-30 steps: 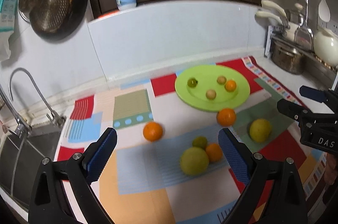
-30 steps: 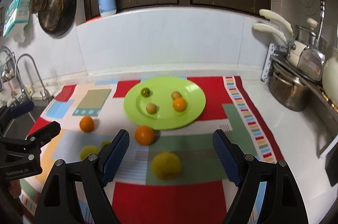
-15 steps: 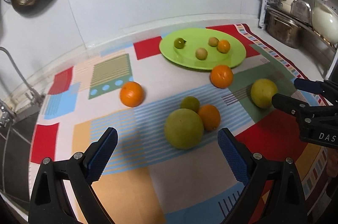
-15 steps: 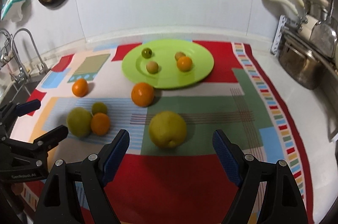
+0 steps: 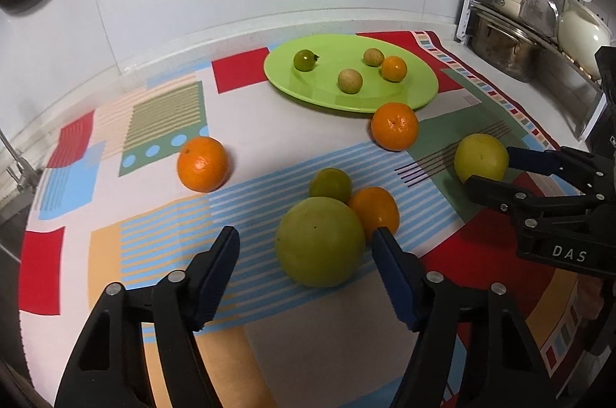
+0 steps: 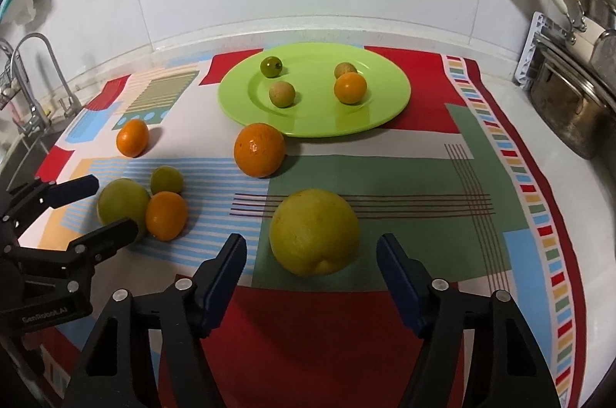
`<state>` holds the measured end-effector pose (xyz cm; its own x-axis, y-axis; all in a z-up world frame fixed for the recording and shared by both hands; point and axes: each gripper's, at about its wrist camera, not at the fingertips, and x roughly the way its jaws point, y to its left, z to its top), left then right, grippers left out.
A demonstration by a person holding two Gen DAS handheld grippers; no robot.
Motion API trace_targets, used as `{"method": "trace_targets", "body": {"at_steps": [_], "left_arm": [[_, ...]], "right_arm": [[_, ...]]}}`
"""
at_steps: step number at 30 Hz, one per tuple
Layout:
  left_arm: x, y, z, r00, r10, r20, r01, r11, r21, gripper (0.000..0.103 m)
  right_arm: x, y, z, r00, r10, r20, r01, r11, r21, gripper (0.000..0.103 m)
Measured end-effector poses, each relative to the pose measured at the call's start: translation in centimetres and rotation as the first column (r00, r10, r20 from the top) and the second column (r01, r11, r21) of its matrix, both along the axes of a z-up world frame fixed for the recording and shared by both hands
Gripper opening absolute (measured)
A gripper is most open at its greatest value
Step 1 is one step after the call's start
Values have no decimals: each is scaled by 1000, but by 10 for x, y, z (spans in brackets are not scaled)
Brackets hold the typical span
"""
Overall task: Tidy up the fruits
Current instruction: 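Grasp the green pomelo with the left tool while the right tool grasps the yellow citrus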
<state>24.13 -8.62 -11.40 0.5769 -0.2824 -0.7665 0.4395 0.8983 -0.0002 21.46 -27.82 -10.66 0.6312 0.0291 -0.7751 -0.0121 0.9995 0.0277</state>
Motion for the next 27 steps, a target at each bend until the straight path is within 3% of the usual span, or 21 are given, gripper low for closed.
{"method": "trace_targets", "body": {"at_steps": [9,12,27], "left_arm": [[5,-4,-7,999,-30,-39,28,999,-41,50],[6,-4,-8,999,-32,-38,30,998,-49,49],[-3,2,8,1000,-11,-8,11,999,-47,49]], "right_arm": [[8,0,-9,1000,5,-17,-5,1000,14,57],[10,-1,-10,1000,-1,-14,1,1000,10,51],[-1,8,-2,1000,24,5,-24,999,23,51]]}}
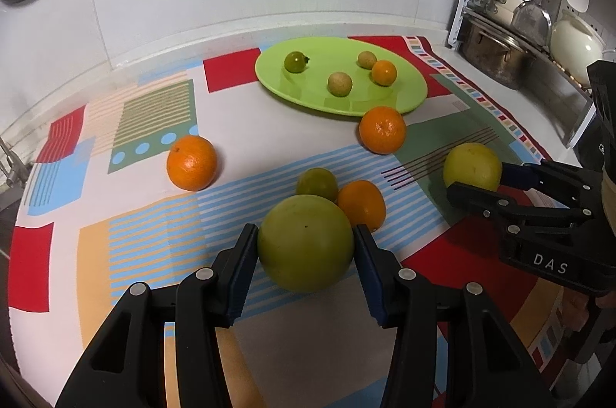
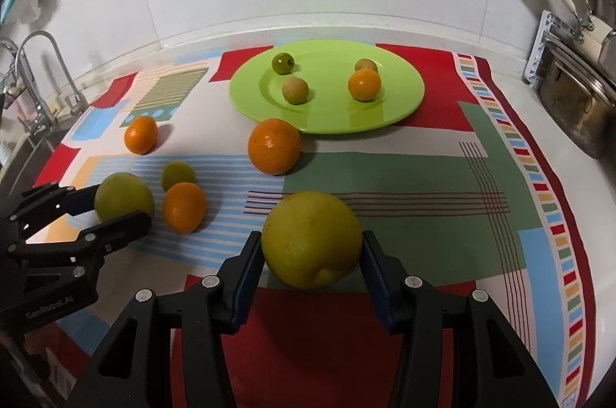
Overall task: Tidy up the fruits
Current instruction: 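Grasp the green pomelo with the left tool while the right tool grasps the yellow citrus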
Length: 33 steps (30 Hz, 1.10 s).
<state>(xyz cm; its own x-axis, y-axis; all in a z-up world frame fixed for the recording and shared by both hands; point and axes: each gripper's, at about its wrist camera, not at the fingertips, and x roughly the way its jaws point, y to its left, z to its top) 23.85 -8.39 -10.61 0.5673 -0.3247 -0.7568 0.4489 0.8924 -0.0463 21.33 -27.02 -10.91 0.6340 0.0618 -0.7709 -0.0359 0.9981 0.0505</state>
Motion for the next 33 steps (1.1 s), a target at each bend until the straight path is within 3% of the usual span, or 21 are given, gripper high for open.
{"method": "trace_targets", "body": {"at_steps": [17,33], "left_arm": [[-11,0,53,995,-21,99,27,998,-60,49],[1,-16,106,971,-61,230,82,993,-80,49]], "right_arm": [[-23,5,52,992,-22,124,19,1000,20,51],[-18,-4,102,966,-56,252,48,998,37,51]]}}
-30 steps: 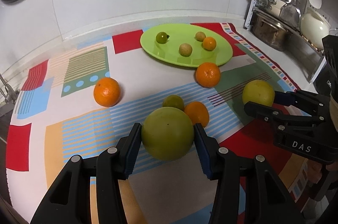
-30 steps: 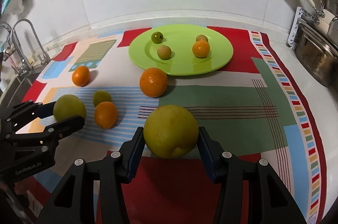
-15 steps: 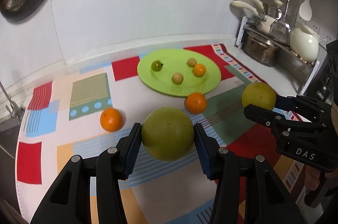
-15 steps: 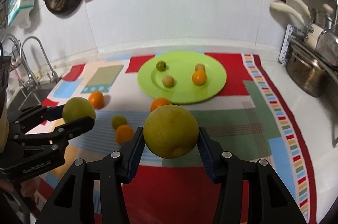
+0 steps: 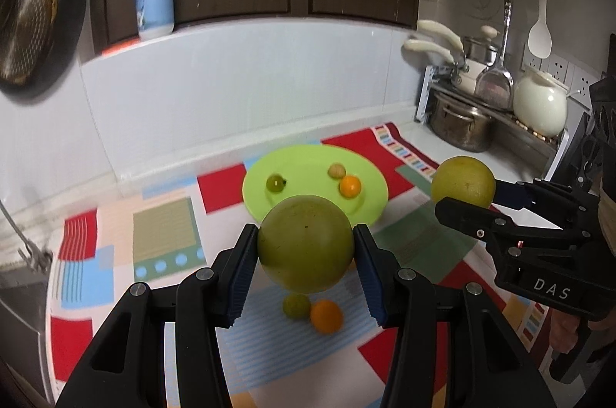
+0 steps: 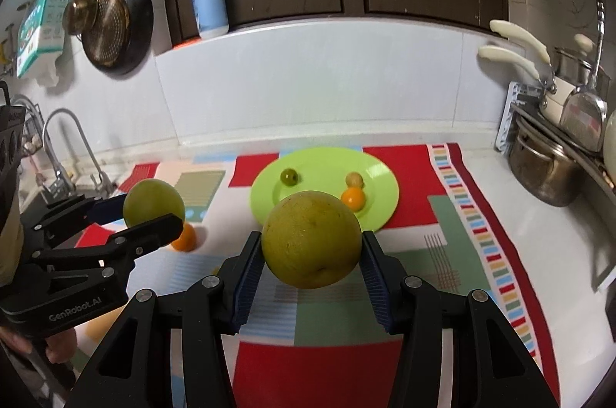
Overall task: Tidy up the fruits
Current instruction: 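Grasp the green pomelo with the left tool while the right tool grasps the yellow citrus, then lower the pomelo onto the green plate while the right tool lowers the yellow citrus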
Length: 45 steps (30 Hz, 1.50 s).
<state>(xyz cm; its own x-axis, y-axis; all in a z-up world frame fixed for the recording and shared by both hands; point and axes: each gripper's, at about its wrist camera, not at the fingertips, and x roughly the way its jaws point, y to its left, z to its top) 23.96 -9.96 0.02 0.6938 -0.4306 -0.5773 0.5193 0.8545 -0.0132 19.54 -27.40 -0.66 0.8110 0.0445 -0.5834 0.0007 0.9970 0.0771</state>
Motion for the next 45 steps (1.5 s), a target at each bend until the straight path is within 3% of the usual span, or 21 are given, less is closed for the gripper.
{"method": "trace_targets", "body": {"at_steps": [9,23,34,45], "left_arm": [[24,-15,19,999,-9,39,9,1000,4,49],[82,-39,21,1000,-11,12,11,1000,-14,49],[146,-60,-5,999,-7,-37,7,1000,13,49],[191,-73,-43,995,-1,-104,6,999,53,49]], "right_arm": [[22,-7,22,998,-1,55,2,1000,-9,51],[79,-25,34,997,11,75,-12,1000,5,51],[148,-46,10,1000,16,25,-17,999,29,51],[203,-60,-35,998,25,-63,-21,999,50,51]]}}
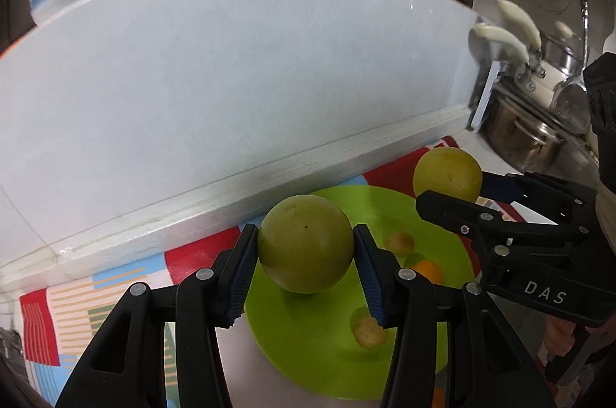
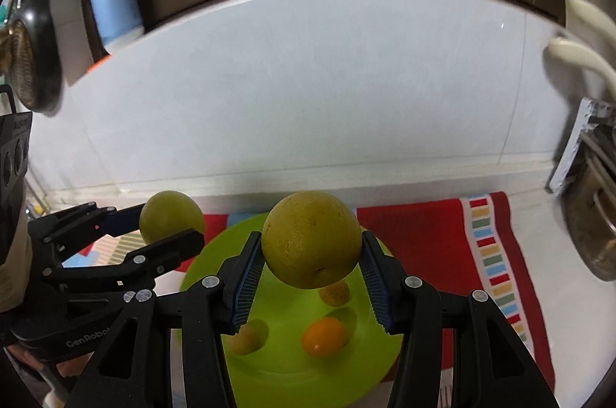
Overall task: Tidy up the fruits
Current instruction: 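Lower the pomelo onto the green plate while the right tool lowers the yellow citrus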
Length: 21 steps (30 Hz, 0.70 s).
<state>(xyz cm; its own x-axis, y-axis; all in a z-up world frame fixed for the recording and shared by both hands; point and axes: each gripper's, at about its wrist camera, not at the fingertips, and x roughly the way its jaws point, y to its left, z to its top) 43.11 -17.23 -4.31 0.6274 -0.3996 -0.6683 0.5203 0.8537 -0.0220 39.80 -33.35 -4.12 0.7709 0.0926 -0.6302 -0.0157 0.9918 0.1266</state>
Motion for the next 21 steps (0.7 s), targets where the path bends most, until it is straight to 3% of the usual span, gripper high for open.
{"method": "trace_targets", "body": {"at_steps": [8,15,18,21], "left_arm": [[22,-7,-32,997,-28,-74,31,999,36,49],[30,-9,-40,992,-38,-122,43,998,38,49],[25,-5,-33,997,-26,-78,29,999,37,60],[18,2,-21,999,-13,-33,14,999,42,62]], "right_arm": [[24,-4,-29,998,16,-67,-16,1000,2,51],[35,-3,-42,995,6,-104,-5,1000,8,51],[32,-2,-36,998,1,-68,-1,1000,-4,57],[24,-2,-25,999,-23,-37,22,999,-24,59]]}}
